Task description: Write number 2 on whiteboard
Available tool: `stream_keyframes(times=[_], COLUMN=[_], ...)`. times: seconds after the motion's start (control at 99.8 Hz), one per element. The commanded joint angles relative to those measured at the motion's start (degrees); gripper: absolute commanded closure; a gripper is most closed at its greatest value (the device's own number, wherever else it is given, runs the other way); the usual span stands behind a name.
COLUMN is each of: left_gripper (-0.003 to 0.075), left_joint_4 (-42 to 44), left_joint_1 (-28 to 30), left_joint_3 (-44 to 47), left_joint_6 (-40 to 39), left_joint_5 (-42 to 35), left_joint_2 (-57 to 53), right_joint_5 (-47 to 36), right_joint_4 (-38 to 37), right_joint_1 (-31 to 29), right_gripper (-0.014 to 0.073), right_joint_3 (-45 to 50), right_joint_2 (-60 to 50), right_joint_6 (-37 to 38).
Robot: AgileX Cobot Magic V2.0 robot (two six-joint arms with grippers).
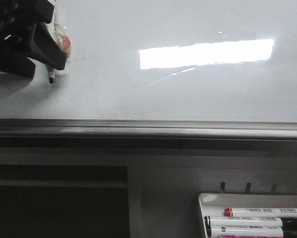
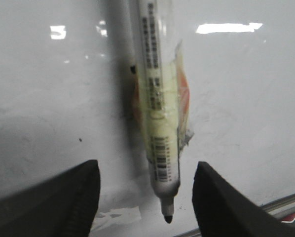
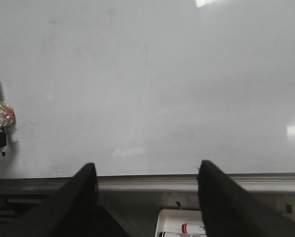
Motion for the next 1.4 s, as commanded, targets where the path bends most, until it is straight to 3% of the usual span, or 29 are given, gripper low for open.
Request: stream_keyframes(times=[0.0,0.1,0.18,0.22,0.25,0.361,0.441,0.661,0.781,1.052,1.392], left_gripper=[0.0336,0.0418,0.0586,0.0706,0.0741,0.0741,0.0741,0.0741,0.0741,0.0741,0.0741], left_joint_4=[-0.9,-0.9,-0.9,-0.9,-0.9,-0.9,-0.8,-0.6,2.6,11.9,14.2], left_joint_1=[-0.4,-0.4,-0.4,-0.4,-0.4,-0.5,-0.7,-9.1,-15.5,-25.5,-26.8], left_joint_3=[-1.9,-1.9,-1.9,-1.9,-1.9,-1.9,-2.3,-5.4,-5.6,-5.6,-5.6], left_joint_6=[0.2,0.2,0.2,0.2,0.2,0.2,2.5,29.5,38.0,38.1,38.1], left_joint_5=[-4.5,-4.6,-4.1,-3.9,-3.7,-3.2,0.0,15.4,20.8,22.8,23.5], left_joint_2=[-1.0,-1.0,-1.0,-1.0,-1.0,-1.3,-2.9,-12.7,-17.9,-23.1,-23.1], right_joint_5=[-4.4,-4.4,-4.4,-4.1,-3.8,-3.6,-1.7,19.0,22.8,20.6,4.4], right_joint_4=[0.3,0.3,1.0,1.1,1.1,1.8,4.8,27.3,31.7,23.8,26.7], right_joint_1=[-0.1,-0.1,-0.1,-0.1,-0.1,-0.1,-0.1,0.5,3.6,20.9,37.3], right_gripper=[0.0195,0.0195,0.0195,0.0195,0.0195,0.0195,0.0195,0.0195,0.0195,0.0195,0.0195], right_joint_3=[-2.1,-2.1,-2.4,-3.0,-3.7,-7.1,-10.9,-22.3,-25.8,-27.8,-27.8], right_joint_2=[1.1,1.1,1.1,1.1,1.1,1.1,1.6,12.1,17.9,28.2,36.2], right_joint_6=[-0.7,-0.7,-0.7,-0.7,-0.7,-3.4,-10.4,-43.9,-52.5,-54.2,-54.2])
